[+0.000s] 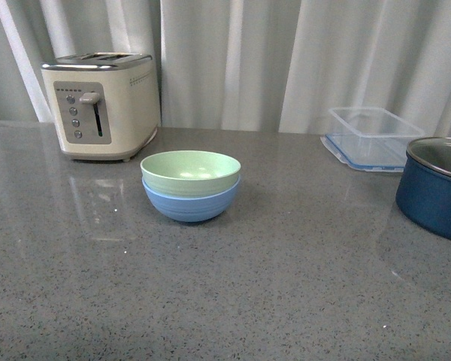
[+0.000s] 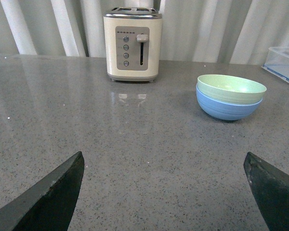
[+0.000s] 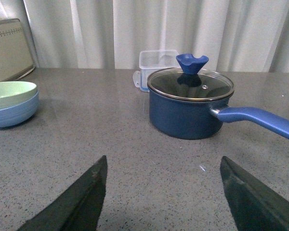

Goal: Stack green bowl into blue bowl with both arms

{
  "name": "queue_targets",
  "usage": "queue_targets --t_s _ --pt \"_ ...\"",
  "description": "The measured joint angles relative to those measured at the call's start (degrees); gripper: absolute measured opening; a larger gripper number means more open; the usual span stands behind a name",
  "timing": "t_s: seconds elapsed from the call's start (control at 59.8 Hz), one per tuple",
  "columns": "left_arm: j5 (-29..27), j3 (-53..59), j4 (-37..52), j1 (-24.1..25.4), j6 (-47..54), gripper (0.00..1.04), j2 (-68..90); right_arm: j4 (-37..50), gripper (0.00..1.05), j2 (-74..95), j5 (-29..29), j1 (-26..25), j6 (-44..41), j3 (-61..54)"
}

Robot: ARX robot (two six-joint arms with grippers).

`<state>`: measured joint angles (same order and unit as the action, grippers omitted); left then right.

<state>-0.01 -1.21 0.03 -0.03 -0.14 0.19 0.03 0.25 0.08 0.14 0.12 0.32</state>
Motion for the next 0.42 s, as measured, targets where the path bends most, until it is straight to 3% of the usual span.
queue_targets --t_s 0.151,0.418 --pt "0.0 0.0 0.0 0.0 0.0 0.98 0.0 0.0 0.97 0.0 0.0 0.0 0.1 0.0" --pt "0.0 0.0 0.0 0.0 0.0 0.98 0.0 0.0 0.95 0.0 0.0 0.0 0.0 0.0"
